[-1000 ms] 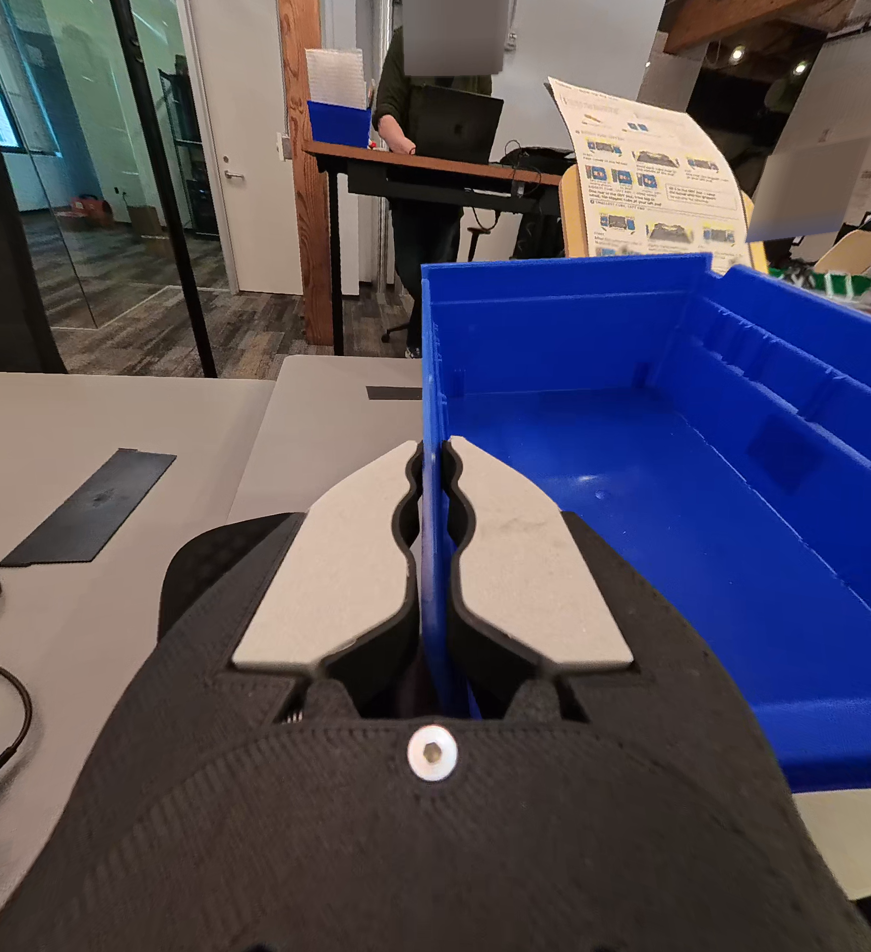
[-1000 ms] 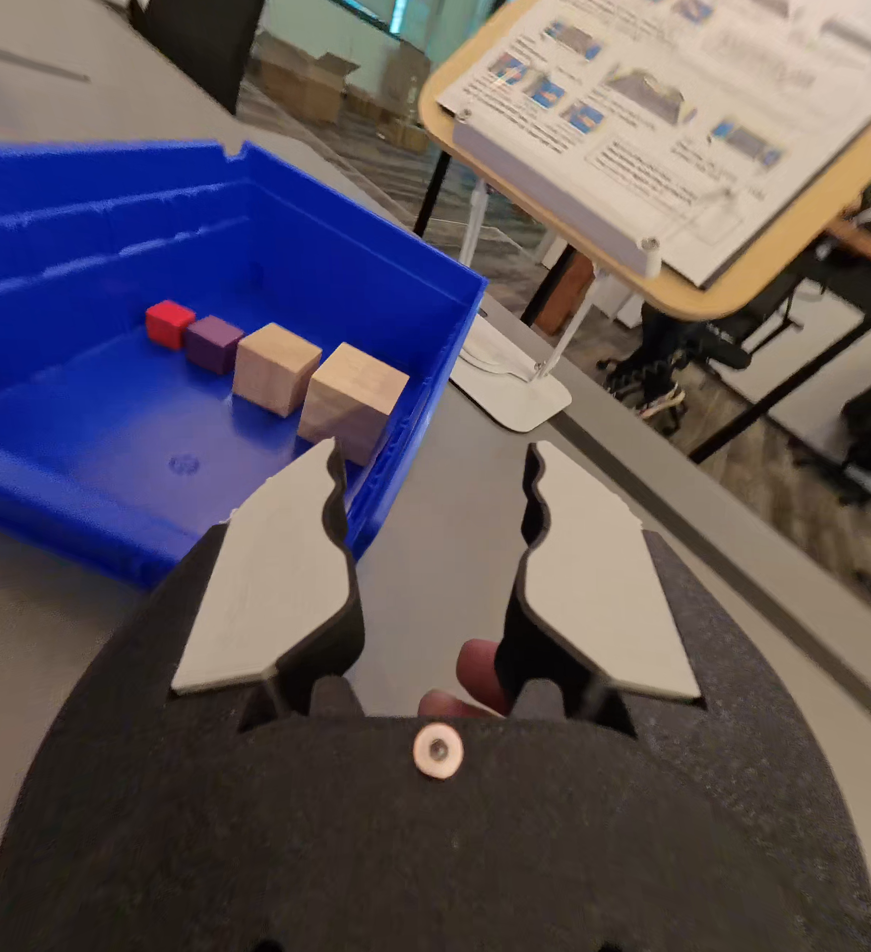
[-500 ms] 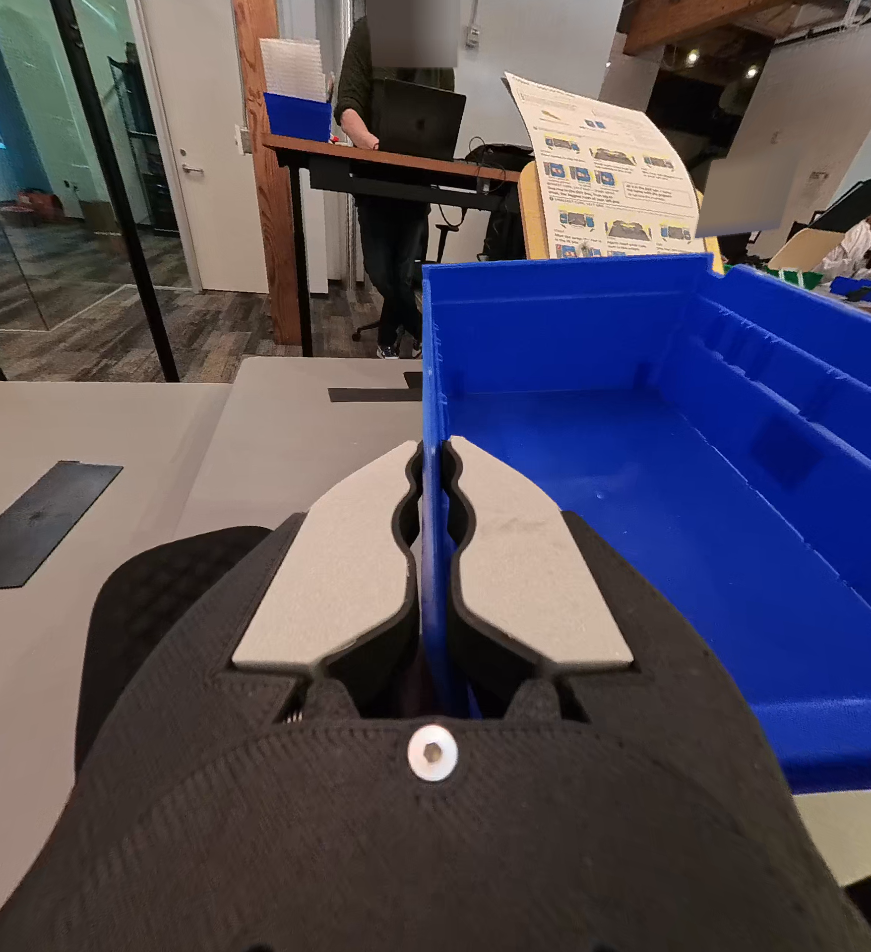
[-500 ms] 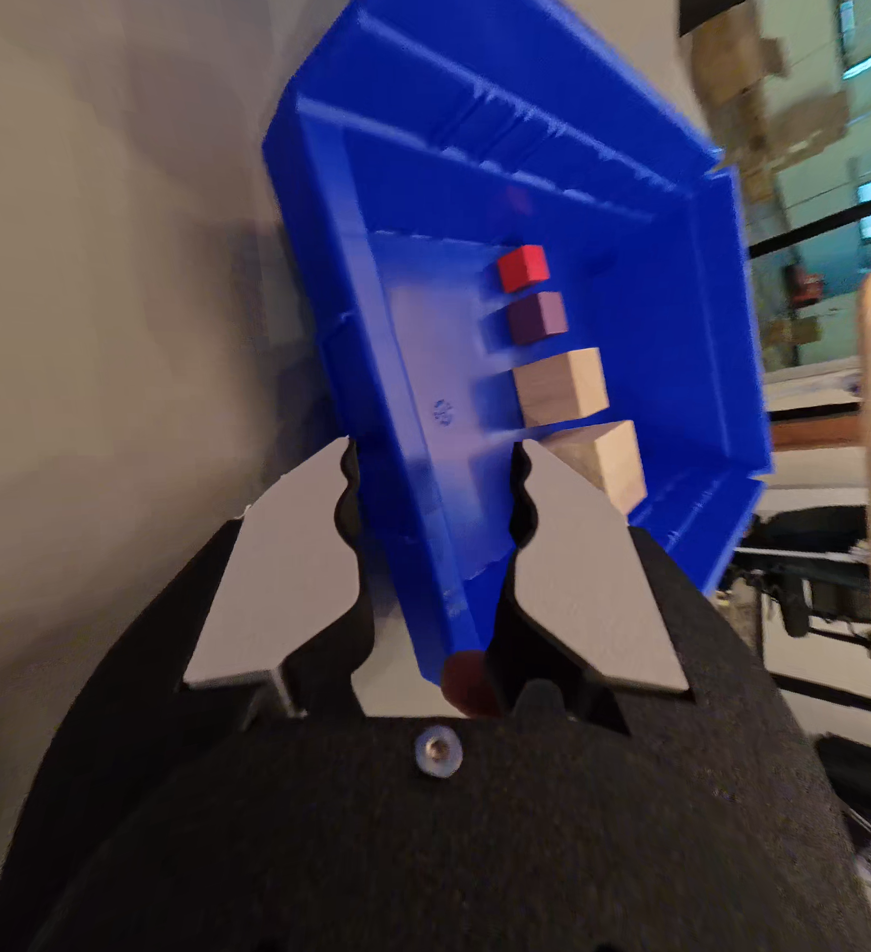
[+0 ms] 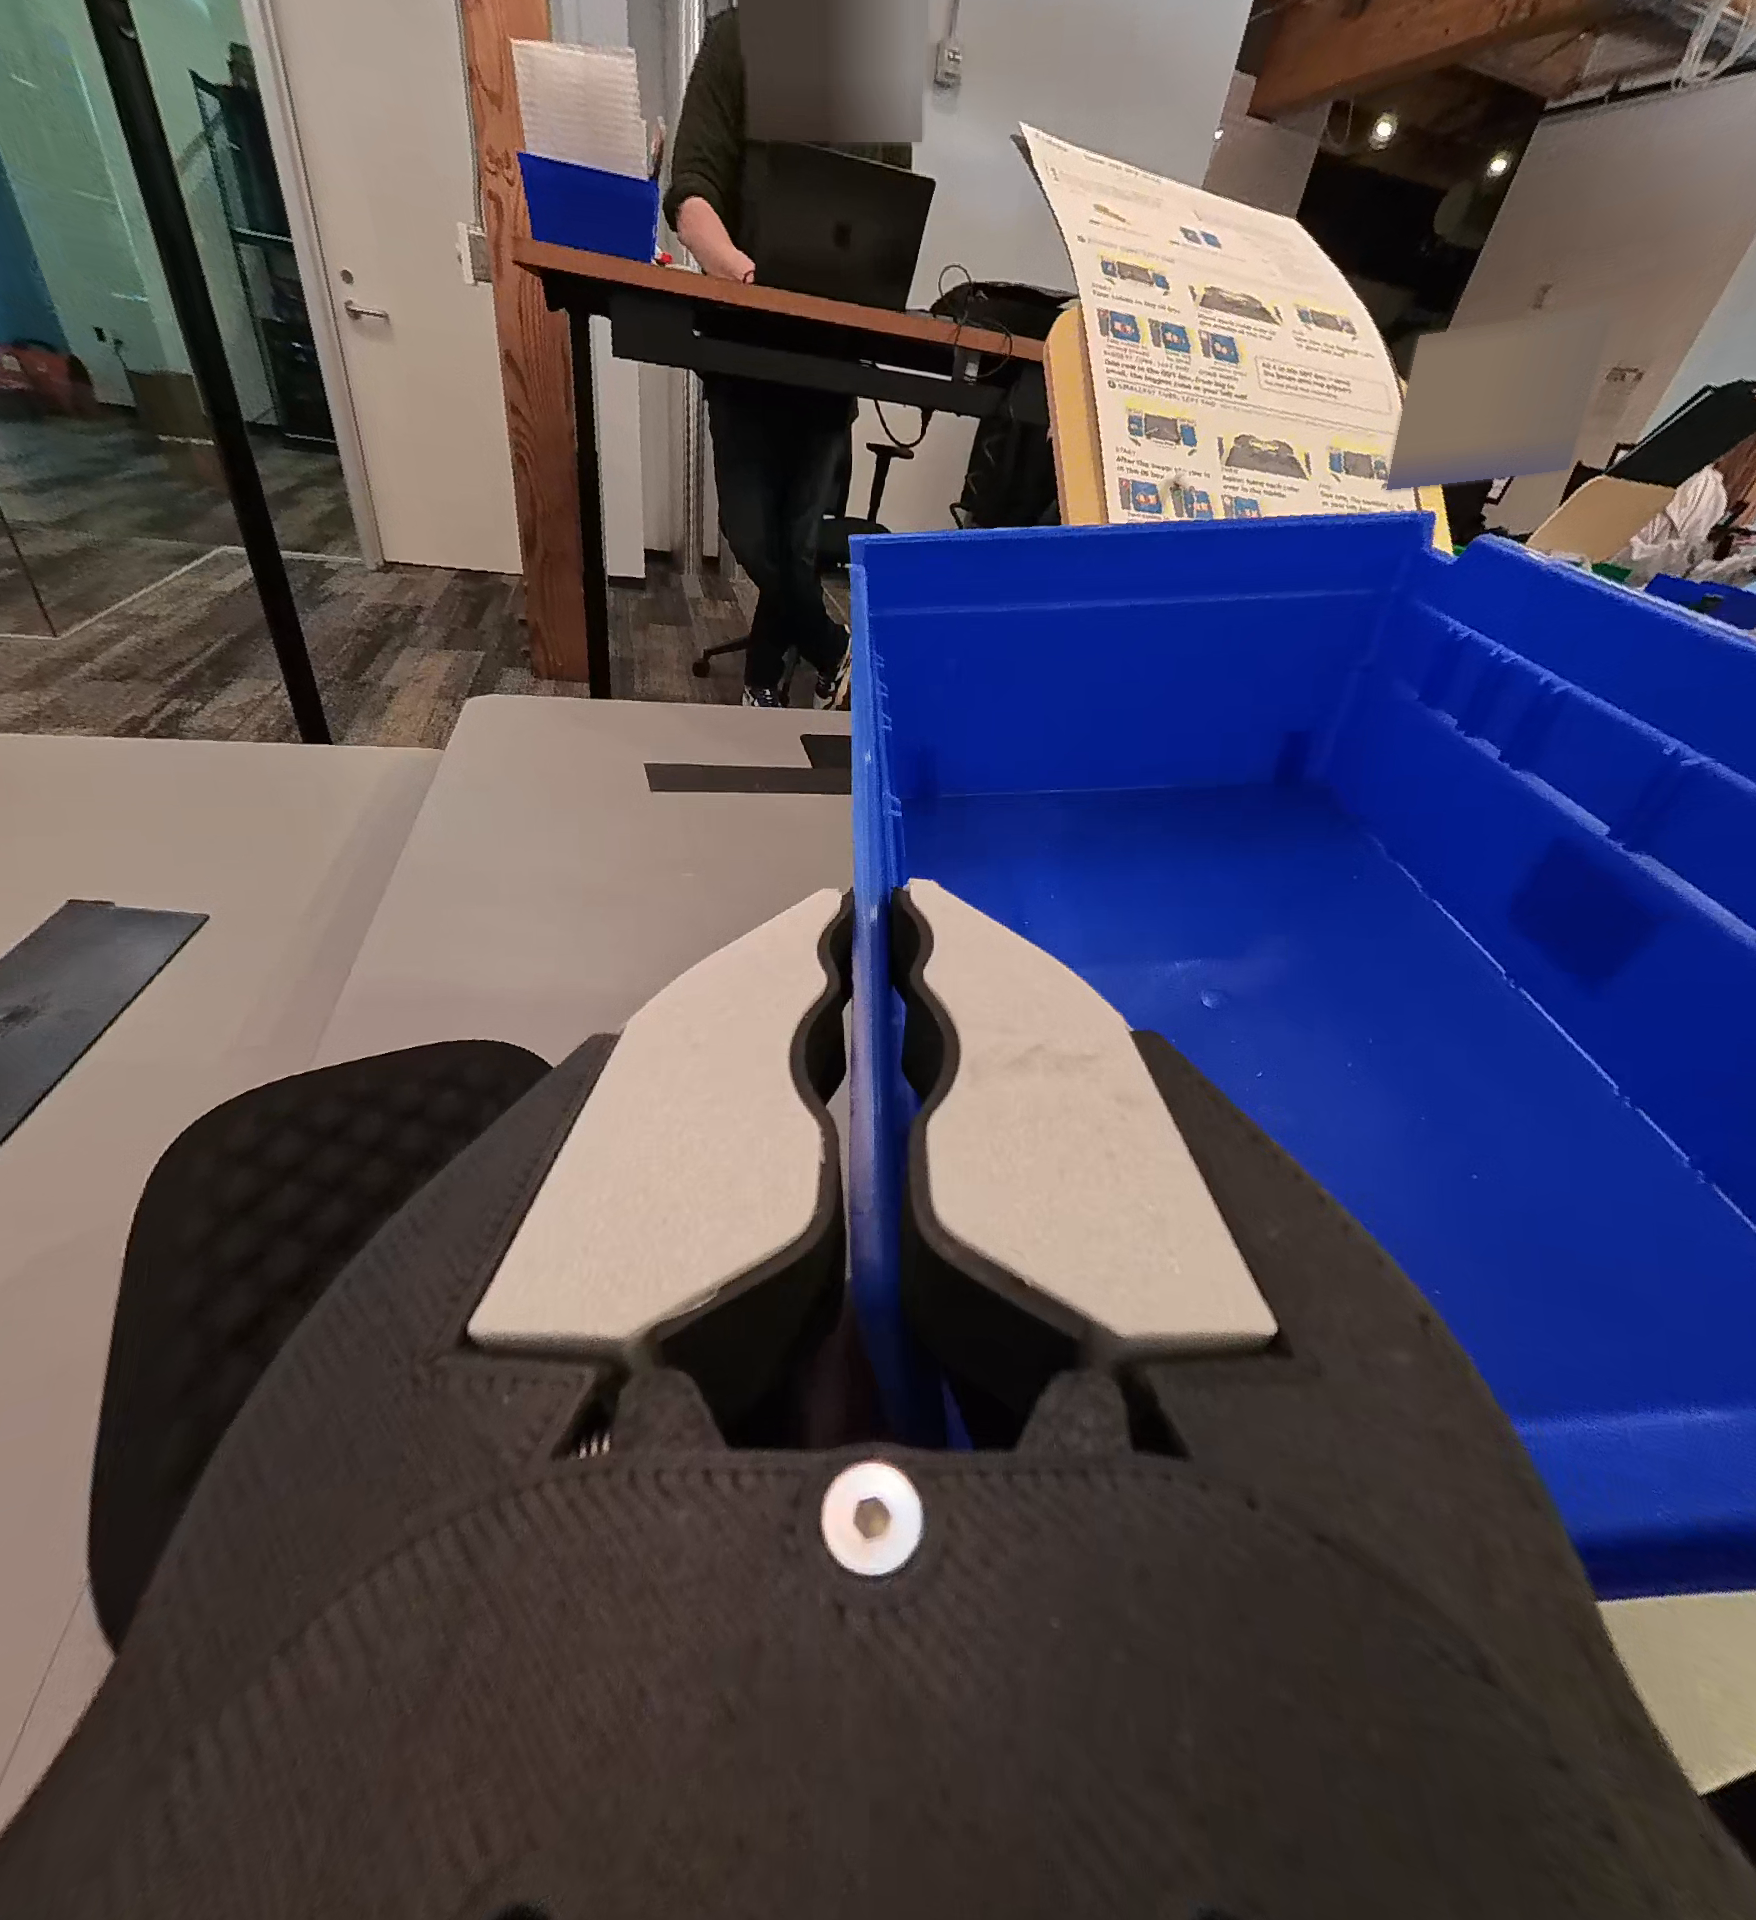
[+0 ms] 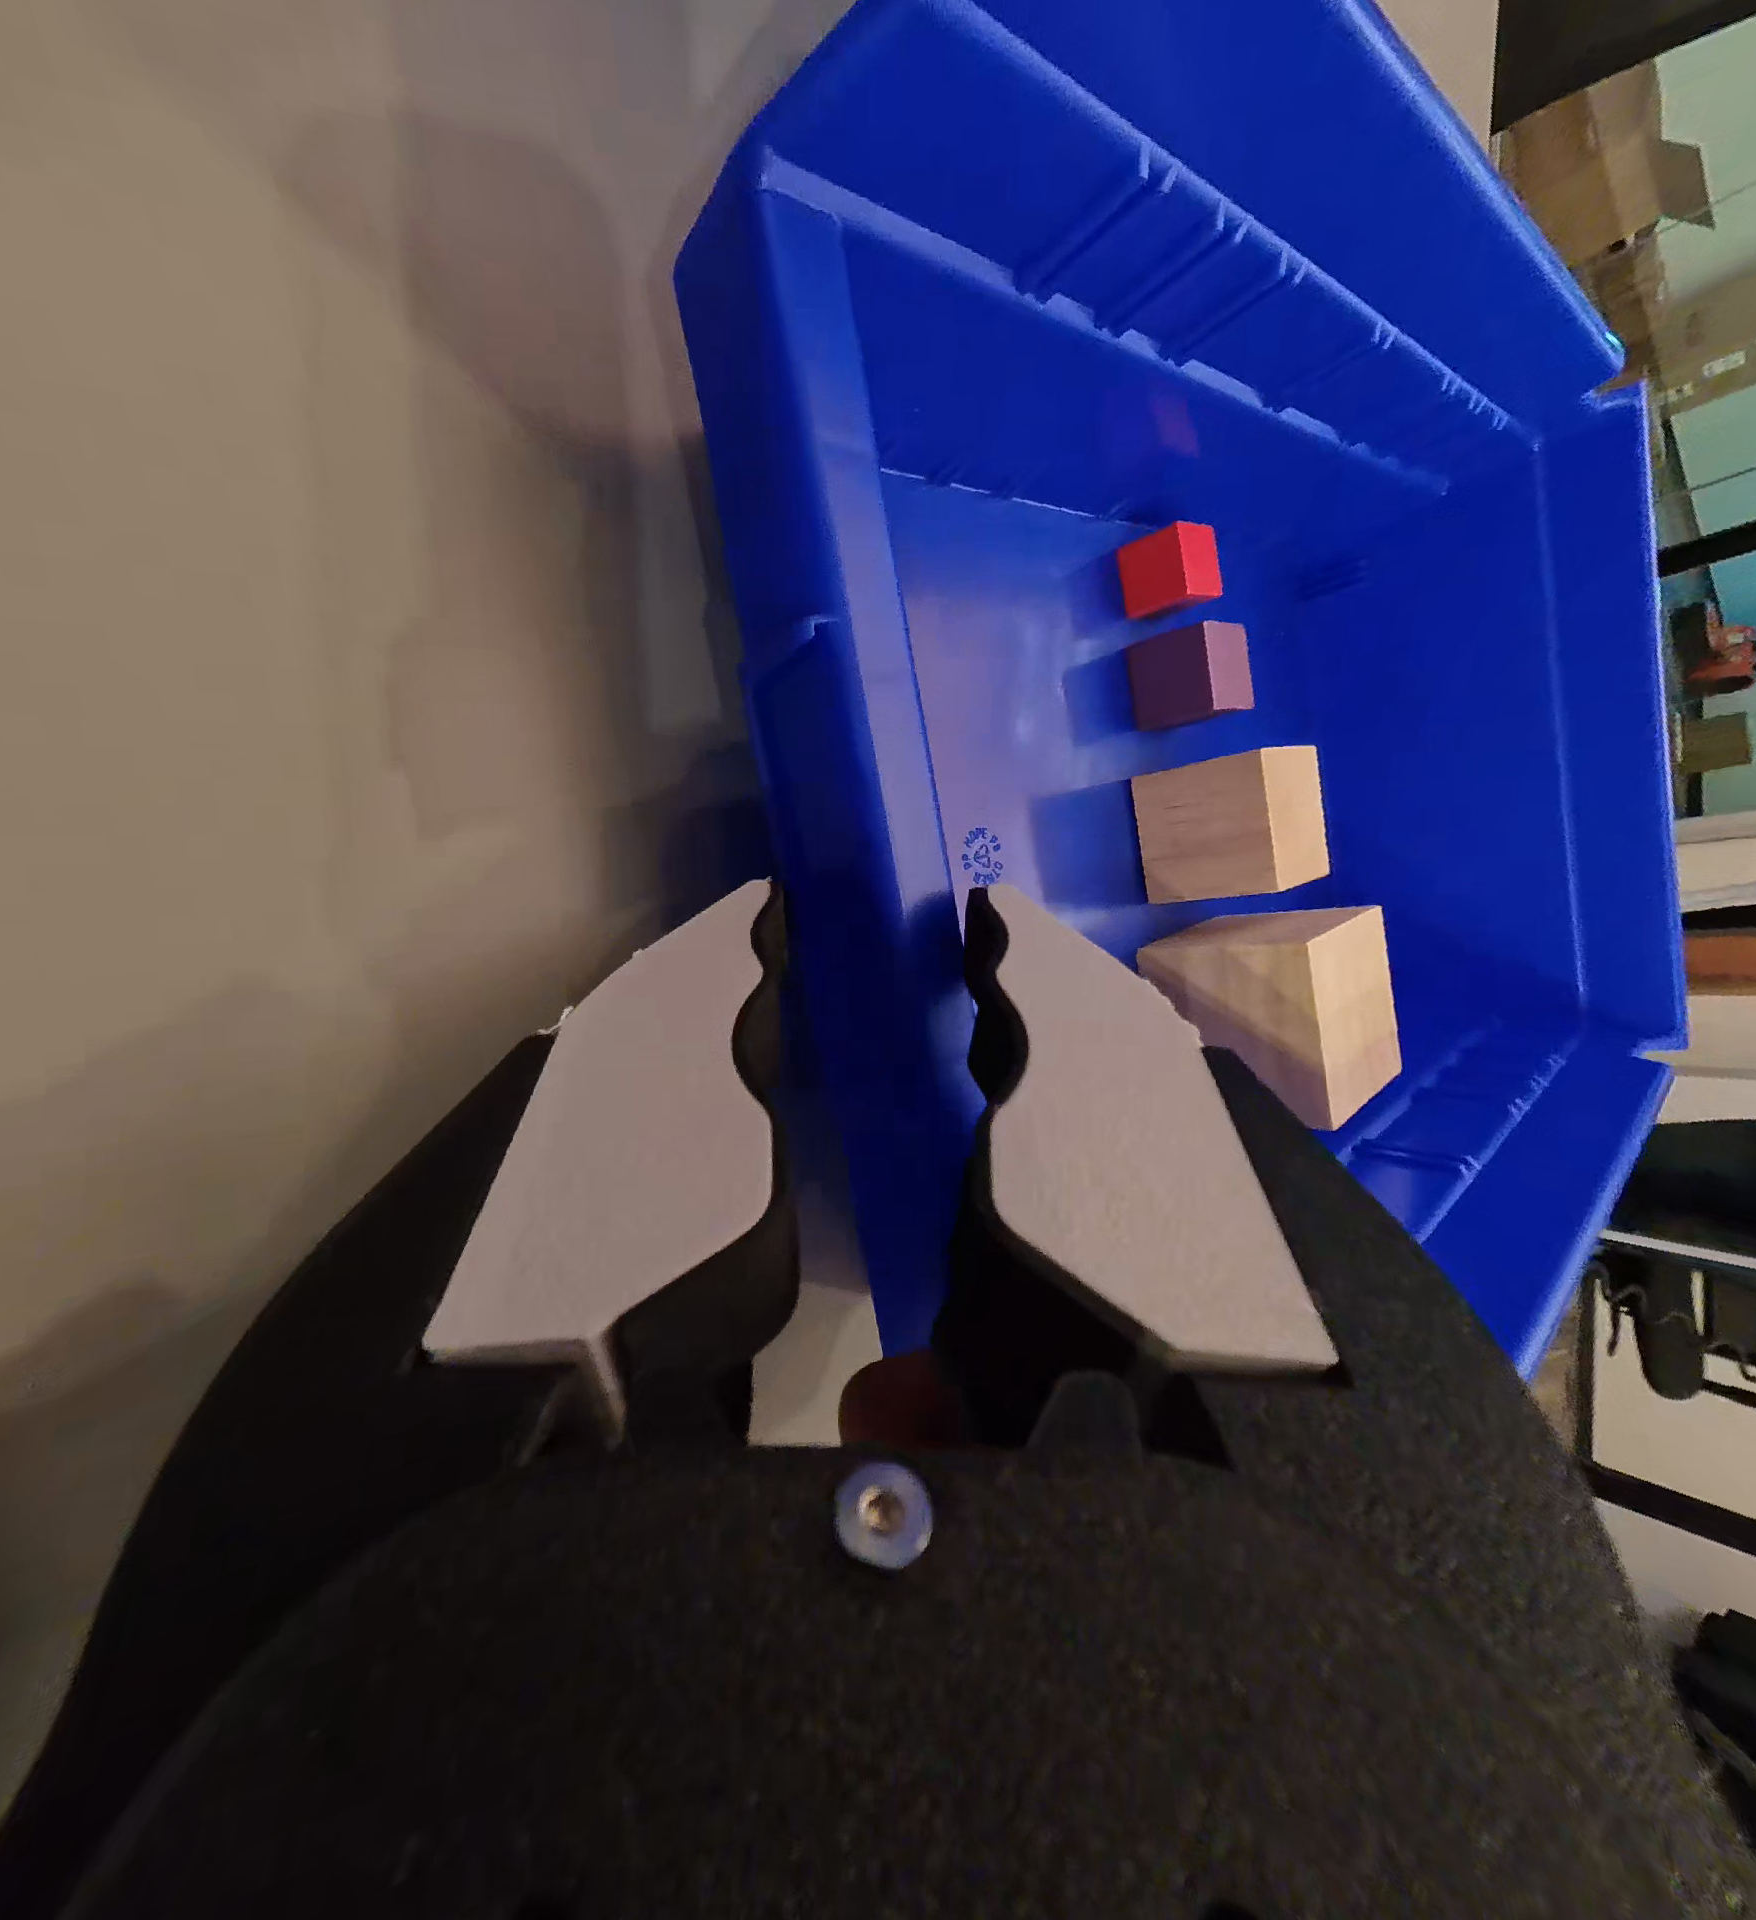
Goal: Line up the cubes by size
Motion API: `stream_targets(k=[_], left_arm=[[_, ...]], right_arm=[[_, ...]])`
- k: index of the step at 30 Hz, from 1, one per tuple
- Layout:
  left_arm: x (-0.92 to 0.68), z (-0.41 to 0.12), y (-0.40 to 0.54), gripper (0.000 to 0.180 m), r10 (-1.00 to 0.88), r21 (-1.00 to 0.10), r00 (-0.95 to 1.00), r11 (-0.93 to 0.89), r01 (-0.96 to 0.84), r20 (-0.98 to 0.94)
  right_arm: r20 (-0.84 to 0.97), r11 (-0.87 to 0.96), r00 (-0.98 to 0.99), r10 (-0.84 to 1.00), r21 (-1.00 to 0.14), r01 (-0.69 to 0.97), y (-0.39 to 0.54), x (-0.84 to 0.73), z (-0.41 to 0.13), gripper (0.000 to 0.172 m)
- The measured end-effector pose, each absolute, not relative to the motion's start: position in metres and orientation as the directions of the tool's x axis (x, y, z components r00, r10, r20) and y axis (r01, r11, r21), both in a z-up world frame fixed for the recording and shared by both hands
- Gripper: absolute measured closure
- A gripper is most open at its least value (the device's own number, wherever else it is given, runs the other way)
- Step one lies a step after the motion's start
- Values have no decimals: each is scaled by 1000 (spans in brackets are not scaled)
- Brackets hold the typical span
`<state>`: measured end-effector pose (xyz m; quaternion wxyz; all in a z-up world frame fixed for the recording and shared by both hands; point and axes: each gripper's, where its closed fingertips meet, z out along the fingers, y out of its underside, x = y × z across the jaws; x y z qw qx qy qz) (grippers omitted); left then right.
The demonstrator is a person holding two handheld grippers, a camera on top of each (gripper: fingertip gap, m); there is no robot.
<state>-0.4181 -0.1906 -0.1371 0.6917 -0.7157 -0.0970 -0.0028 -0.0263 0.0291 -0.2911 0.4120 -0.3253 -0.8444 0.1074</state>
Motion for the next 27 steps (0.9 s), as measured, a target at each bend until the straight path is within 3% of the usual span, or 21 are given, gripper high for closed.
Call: stream_targets(k=[27], left_arm=[[-443,-127,-249,175,243,-987,957,47,153,160]], right_arm=[[603,741,-438,667,-469,481,5,-201,-291,140]])
